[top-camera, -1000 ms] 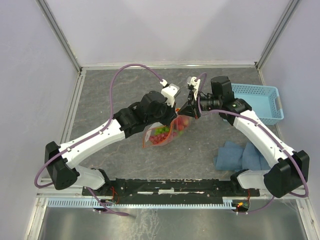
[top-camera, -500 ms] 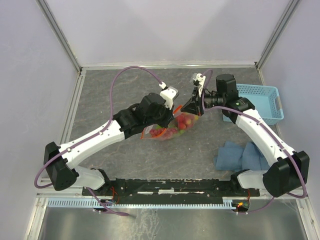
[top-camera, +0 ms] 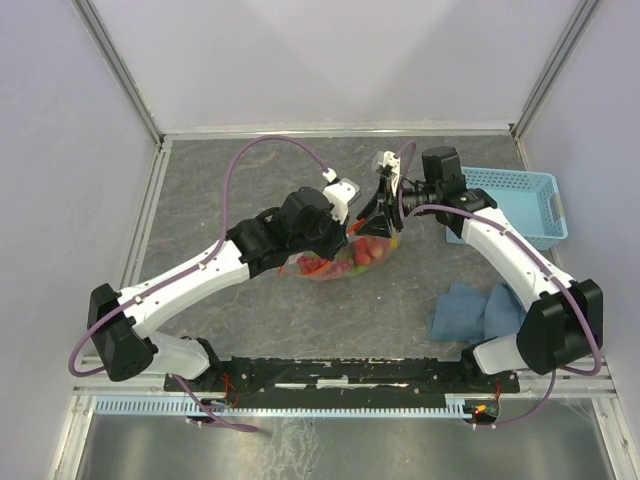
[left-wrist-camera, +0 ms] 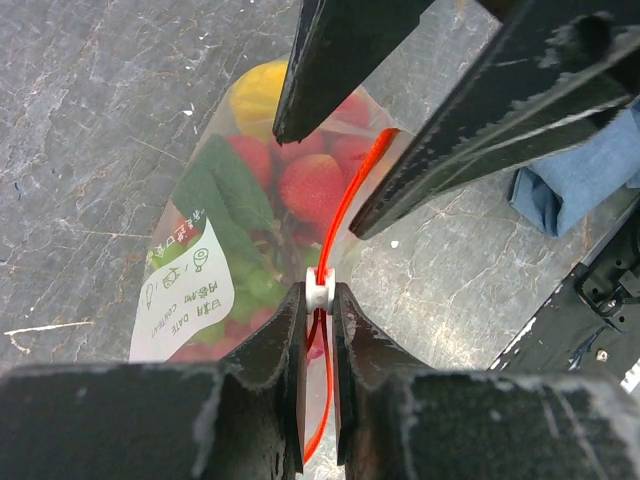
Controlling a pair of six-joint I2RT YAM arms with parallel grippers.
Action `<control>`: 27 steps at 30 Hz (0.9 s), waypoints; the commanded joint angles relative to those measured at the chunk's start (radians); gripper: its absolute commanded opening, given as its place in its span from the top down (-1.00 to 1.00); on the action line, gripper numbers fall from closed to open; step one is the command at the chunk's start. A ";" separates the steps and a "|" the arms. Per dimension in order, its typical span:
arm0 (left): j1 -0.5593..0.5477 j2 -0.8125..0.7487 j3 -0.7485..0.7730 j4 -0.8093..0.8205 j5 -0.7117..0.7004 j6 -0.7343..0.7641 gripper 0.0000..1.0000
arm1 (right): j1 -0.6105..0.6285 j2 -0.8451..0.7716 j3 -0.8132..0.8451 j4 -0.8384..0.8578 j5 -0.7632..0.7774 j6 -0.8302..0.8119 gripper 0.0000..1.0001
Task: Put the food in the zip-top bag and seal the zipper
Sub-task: Zip the zipper food storage bag at the center of the board.
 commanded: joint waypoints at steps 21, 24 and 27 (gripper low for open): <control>0.008 -0.103 0.024 -0.105 -0.147 -0.030 0.95 | 0.000 -0.107 0.037 0.136 0.177 0.161 0.96; 0.008 -0.117 0.012 -0.124 -0.168 -0.040 0.95 | -0.004 -0.132 0.026 0.138 0.218 0.183 0.96; 0.012 -0.130 0.005 -0.138 -0.171 -0.048 0.95 | -0.007 -0.149 0.013 0.138 0.244 0.198 0.96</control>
